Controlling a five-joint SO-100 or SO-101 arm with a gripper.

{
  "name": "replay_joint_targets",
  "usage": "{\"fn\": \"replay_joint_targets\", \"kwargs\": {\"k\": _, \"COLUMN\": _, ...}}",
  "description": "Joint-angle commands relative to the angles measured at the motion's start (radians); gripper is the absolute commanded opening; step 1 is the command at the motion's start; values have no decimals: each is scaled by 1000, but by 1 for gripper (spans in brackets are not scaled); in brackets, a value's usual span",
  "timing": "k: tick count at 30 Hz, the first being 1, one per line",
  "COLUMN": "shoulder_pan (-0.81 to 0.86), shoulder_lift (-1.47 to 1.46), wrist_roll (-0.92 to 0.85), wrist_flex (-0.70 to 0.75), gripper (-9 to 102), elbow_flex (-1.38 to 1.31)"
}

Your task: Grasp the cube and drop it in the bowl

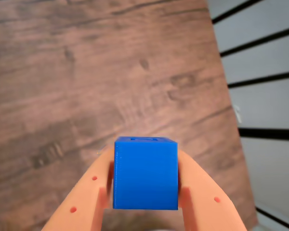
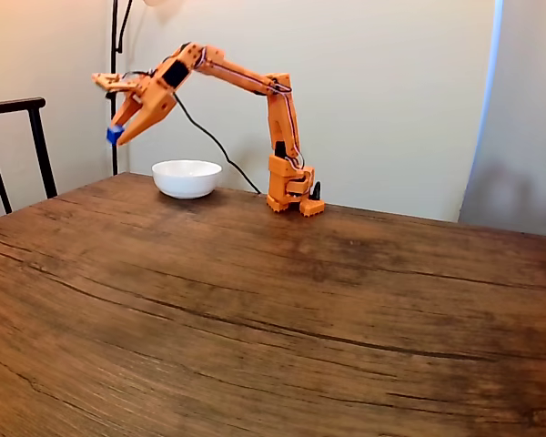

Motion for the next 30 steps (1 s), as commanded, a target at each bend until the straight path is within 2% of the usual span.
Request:
{"fn": "replay_joint_targets", "kwargs": {"k": 1, "shoulder_pan": 28, "shoulder_lift": 87, "wrist_roll": 32, "wrist_flex": 60, "gripper": 7, "elbow_flex": -8}}
{"fn": "replay_joint_targets", "kwargs": {"k": 16, "shoulder_pan": 247, "shoulder_lift": 195, "wrist_roll": 143, "wrist_flex": 299, "gripper": 7, "elbow_flex": -6}}
{"fn": "replay_joint_targets", "kwargs": {"k": 22, "shoulder_pan": 322, "shoulder_lift": 202, "wrist_roll": 143, "wrist_flex": 313, "gripper": 7, "elbow_flex": 20}}
{"fn": "replay_joint_targets", "kwargs": {"k": 30, "shoulder_pan": 417, "shoulder_lift": 259, "wrist_roll": 144, "wrist_flex": 259, "gripper": 7, "elbow_flex": 242}}
